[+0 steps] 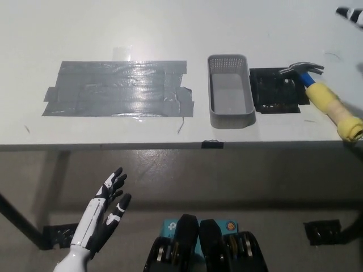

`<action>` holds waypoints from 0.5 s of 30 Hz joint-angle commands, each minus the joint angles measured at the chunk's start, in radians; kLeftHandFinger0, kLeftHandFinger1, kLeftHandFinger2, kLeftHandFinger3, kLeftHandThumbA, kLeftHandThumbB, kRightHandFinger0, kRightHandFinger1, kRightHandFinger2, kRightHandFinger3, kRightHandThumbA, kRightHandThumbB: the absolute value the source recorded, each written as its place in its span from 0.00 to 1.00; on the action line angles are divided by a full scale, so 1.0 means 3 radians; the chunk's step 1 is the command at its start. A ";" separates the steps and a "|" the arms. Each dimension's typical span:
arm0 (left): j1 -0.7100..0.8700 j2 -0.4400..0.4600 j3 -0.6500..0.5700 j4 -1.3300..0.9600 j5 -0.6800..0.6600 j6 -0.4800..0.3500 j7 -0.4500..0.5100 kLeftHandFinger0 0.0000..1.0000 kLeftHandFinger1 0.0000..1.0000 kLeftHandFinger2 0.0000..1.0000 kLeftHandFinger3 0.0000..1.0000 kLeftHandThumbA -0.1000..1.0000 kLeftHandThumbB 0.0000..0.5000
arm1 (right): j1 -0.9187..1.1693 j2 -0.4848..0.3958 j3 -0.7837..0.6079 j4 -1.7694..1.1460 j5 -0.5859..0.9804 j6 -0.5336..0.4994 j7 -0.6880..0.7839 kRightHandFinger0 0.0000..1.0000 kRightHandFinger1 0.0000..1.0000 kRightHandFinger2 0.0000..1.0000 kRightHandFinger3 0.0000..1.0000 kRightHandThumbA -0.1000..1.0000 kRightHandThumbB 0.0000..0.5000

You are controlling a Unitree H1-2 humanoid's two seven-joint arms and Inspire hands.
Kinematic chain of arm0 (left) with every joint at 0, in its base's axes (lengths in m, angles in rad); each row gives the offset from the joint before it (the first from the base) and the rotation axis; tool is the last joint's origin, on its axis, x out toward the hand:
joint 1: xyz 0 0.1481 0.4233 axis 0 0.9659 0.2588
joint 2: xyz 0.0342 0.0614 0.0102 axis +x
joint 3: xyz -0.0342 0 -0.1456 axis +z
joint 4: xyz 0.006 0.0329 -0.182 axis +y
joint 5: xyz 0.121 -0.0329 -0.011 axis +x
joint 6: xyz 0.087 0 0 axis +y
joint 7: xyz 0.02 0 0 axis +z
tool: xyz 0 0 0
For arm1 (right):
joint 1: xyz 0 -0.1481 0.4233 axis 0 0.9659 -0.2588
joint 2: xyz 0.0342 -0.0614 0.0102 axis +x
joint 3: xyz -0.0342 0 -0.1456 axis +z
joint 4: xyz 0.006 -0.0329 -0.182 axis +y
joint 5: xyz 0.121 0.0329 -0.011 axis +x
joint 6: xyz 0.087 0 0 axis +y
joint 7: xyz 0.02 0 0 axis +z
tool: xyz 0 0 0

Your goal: The robot picks the hammer with right hand and hits the black area on the desk and places it back.

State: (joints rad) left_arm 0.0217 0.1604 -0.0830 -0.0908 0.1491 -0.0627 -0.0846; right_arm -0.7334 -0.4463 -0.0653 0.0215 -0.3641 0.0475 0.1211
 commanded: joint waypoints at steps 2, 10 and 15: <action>-0.0195 0.0040 0.0026 -0.0066 0.0000 -0.0056 -0.0015 1.00 1.00 1.00 1.00 0.90 0.21 | 0.0991 0.0347 0.0130 -0.2273 0.0451 0.0097 0.0081 1.00 1.00 1.00 1.00 1.00 0.71; -0.0103 0.0049 0.0031 -0.0086 -0.0040 -0.0080 -0.0029 1.00 1.00 1.00 1.00 0.90 0.17 | 0.2168 0.0845 0.0552 -0.1784 0.0310 -0.0695 -0.0194 1.00 1.00 1.00 1.00 1.00 0.59; -0.0057 0.0029 0.0012 -0.0027 -0.0049 -0.0178 -0.0021 1.00 1.00 1.00 1.00 0.90 0.14 | 0.2409 0.1068 0.0430 -0.1044 0.0311 -0.0799 -0.0321 1.00 1.00 1.00 1.00 1.00 0.61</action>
State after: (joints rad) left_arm 0.0154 0.1612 -0.0827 -0.0887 0.1456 -0.0682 -0.0852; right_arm -0.0161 -0.1518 0.0828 -0.3567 -0.3155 -0.0588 0.1024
